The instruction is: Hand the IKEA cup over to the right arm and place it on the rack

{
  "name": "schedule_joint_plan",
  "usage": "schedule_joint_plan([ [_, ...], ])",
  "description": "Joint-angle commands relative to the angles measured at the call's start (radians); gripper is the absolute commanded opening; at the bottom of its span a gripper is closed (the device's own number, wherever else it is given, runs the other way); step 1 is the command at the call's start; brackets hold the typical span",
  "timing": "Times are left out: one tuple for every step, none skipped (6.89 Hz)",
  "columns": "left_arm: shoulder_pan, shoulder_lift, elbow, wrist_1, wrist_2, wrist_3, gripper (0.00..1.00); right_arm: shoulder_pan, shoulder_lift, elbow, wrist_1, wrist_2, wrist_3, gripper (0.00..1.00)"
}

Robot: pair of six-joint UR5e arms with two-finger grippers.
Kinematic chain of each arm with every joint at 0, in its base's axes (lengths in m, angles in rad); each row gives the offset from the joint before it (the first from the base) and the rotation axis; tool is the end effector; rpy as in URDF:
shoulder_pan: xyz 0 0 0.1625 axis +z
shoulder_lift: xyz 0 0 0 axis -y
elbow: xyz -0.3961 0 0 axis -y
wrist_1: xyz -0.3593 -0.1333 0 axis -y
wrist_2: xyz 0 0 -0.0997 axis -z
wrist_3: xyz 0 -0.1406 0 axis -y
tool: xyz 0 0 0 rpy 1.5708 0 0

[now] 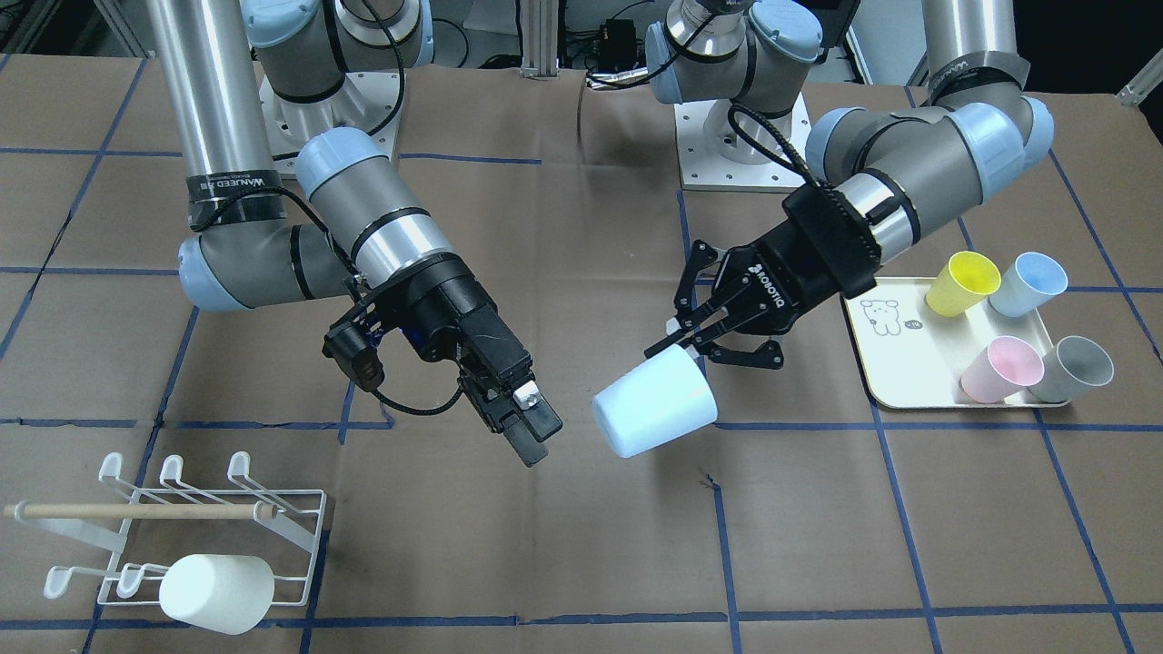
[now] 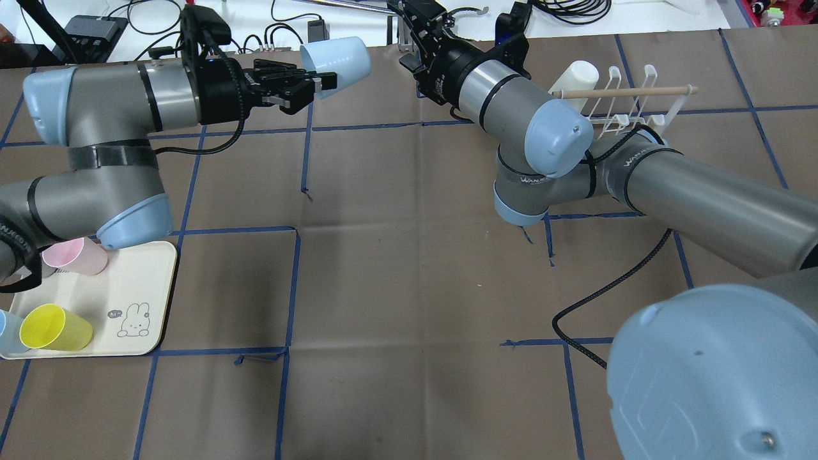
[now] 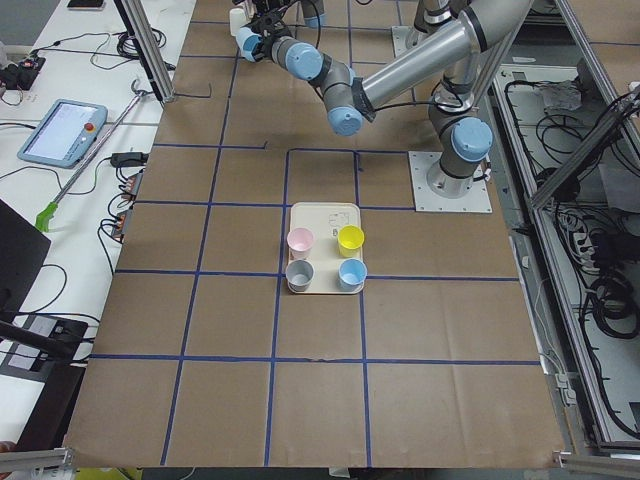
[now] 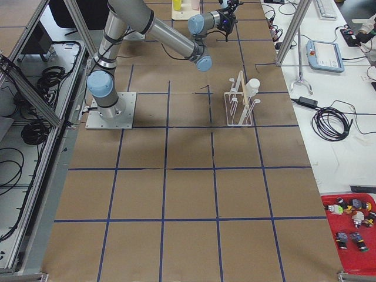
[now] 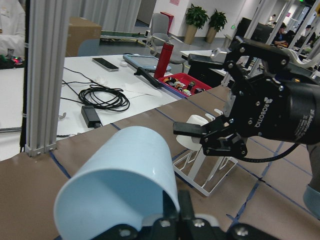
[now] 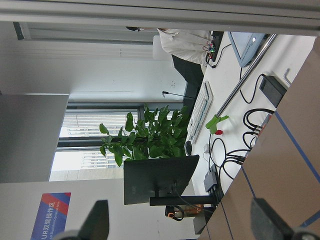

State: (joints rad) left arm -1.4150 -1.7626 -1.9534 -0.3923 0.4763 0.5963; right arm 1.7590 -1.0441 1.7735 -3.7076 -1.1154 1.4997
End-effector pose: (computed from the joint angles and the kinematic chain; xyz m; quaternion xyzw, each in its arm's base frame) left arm -0.1782 -0.5299 0.3597 -0.3292 -0.7618 0.4187 0.3688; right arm 0.3054 -0.5606 0.3433 0.3371 0.6778 -0.2903 0.5854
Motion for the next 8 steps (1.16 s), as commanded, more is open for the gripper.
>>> schedule_joint_plan([
  [-0.048,-0.014,0.014,0.0,0.007,-0.007,0.02,-0.003,-0.001,0.007,0.002,0.002,0.017,1.0],
  [-0.047,-0.003,0.011,0.0,0.004,-0.007,0.03,-0.003,-0.001,0.007,0.002,0.005,0.016,1.0],
  [-0.044,-0.003,0.013,0.0,0.004,-0.007,0.03,-0.013,-0.008,0.009,0.002,0.005,0.016,1.0],
  [-0.03,-0.005,0.017,0.0,-0.002,-0.009,0.03,-0.038,-0.011,0.015,0.002,0.006,0.016,1.0],
  [-0.013,-0.009,0.021,0.0,-0.004,-0.01,0.03,-0.041,-0.014,0.033,0.0,0.005,0.017,0.99],
  [-0.002,-0.009,0.022,0.0,-0.005,-0.012,0.04,-0.036,-0.016,0.053,-0.003,0.003,0.03,0.99],
  [-0.002,-0.008,0.016,0.0,-0.005,-0.012,0.04,-0.033,-0.011,0.054,-0.012,-0.006,0.116,0.99],
  [-0.004,-0.009,0.019,-0.002,-0.005,-0.012,0.04,-0.03,-0.011,0.054,-0.012,-0.009,0.19,0.99],
])
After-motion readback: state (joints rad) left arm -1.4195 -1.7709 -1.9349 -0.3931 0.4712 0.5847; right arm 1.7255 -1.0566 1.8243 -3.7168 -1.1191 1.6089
